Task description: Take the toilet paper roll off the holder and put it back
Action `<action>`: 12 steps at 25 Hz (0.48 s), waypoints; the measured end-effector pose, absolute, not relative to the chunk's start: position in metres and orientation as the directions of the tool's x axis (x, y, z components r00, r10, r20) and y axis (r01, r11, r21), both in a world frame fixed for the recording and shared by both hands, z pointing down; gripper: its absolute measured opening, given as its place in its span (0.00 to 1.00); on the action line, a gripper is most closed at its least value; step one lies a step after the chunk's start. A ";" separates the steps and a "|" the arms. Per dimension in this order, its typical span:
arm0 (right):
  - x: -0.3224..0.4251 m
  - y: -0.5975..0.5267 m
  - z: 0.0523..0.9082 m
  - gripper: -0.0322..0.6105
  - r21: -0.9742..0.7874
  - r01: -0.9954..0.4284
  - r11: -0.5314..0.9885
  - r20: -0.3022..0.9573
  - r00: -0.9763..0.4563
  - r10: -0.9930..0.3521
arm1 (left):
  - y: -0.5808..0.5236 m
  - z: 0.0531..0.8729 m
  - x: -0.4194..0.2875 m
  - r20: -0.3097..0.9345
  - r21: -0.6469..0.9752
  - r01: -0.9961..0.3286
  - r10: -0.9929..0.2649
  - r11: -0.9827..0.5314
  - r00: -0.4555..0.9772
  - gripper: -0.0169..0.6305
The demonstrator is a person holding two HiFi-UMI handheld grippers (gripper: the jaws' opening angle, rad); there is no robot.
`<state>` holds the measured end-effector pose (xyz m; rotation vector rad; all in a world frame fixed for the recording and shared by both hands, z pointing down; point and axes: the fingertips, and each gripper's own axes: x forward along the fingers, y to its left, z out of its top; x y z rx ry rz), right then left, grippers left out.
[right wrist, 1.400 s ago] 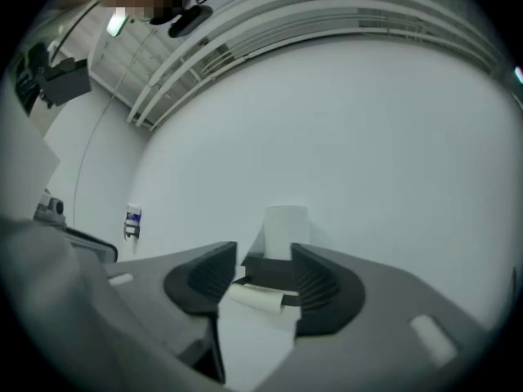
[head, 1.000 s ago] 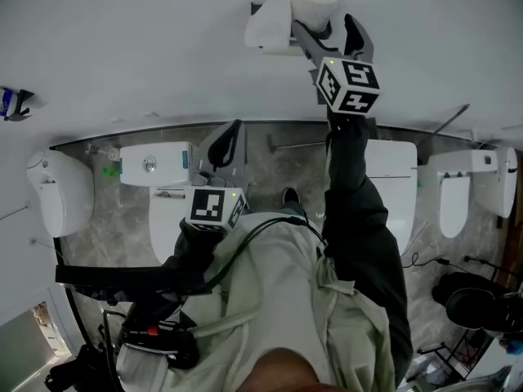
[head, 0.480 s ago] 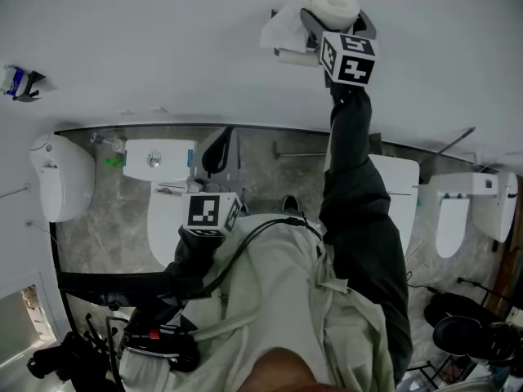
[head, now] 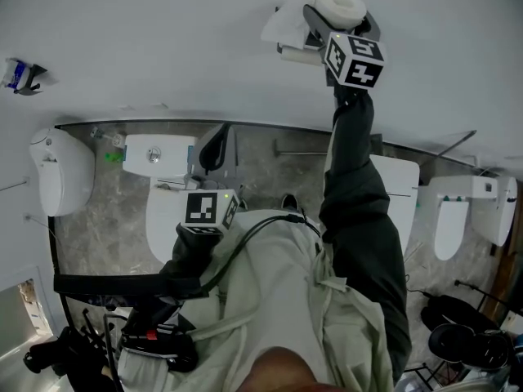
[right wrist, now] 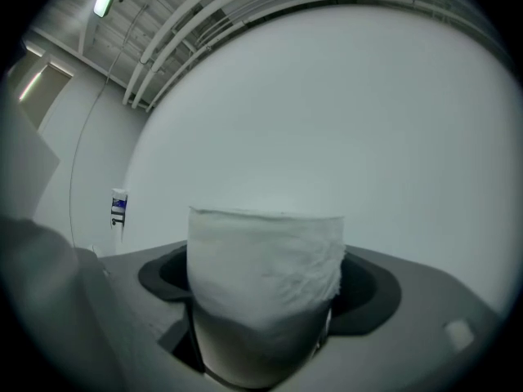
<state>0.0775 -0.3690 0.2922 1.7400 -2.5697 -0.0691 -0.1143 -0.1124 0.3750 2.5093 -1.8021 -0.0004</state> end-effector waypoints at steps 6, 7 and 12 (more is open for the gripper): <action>0.083 -0.326 0.260 0.78 0.079 -0.921 0.381 -0.057 -0.386 -0.921 | -0.112 0.382 -0.116 0.042 0.057 -0.948 -0.948 -0.313 0.316 0.04; 0.083 -0.317 0.258 0.78 0.086 -0.920 0.382 -0.059 -0.388 -0.920 | -0.112 0.382 -0.115 0.043 0.058 -0.946 -0.946 -0.318 0.321 0.04; 0.080 -0.263 0.255 0.78 0.101 -0.920 0.378 -0.095 -0.387 -0.917 | -0.111 0.385 -0.110 0.047 0.067 -0.938 -0.938 -0.341 0.345 0.04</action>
